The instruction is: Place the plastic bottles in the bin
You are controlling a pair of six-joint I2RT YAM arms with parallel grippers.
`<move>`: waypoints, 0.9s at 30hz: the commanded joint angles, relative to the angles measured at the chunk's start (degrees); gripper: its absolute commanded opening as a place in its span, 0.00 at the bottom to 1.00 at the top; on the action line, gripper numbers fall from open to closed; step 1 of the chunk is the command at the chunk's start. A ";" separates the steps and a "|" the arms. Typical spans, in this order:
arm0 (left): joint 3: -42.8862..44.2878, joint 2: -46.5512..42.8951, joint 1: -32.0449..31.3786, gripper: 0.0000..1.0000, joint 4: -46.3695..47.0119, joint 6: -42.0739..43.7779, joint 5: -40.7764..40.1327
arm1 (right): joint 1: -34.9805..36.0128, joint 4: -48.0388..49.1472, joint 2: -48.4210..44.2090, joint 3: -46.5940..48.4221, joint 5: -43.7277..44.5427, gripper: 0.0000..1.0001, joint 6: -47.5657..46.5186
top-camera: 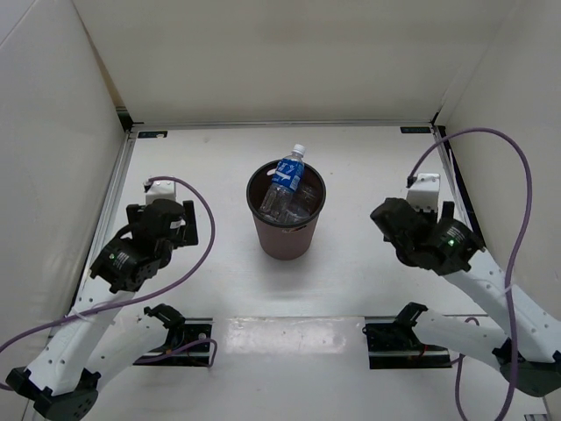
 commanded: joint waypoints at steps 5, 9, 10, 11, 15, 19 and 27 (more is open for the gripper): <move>1.03 0.40 0.41 1.00 0.46 0.32 0.08 | 2.30 6.87 -0.66 -4.60 -2.63 0.90 -7.72; 1.20 0.93 0.41 1.00 0.46 0.32 0.09 | 0.91 8.19 -1.89 -6.82 -2.54 0.90 -7.08; 1.21 1.10 0.41 1.00 0.46 0.41 0.09 | 0.90 8.71 -2.33 -6.99 -2.36 0.90 -7.34; 1.21 1.10 0.33 1.00 0.37 0.50 0.09 | 0.73 9.07 -2.59 -6.99 -2.80 0.90 -8.04; 1.21 1.19 0.33 1.00 0.54 0.50 0.17 | 1.96 11.61 -2.33 -8.83 -5.44 0.90 -10.25; 1.29 0.84 0.41 1.00 0.28 0.50 0.17 | 2.31 12.31 -0.40 -8.58 -9.56 0.90 -12.25; 1.12 0.31 0.41 1.00 0.11 0.32 0.17 | 11.71 11.80 0.84 -7.52 -8.35 0.90 -12.27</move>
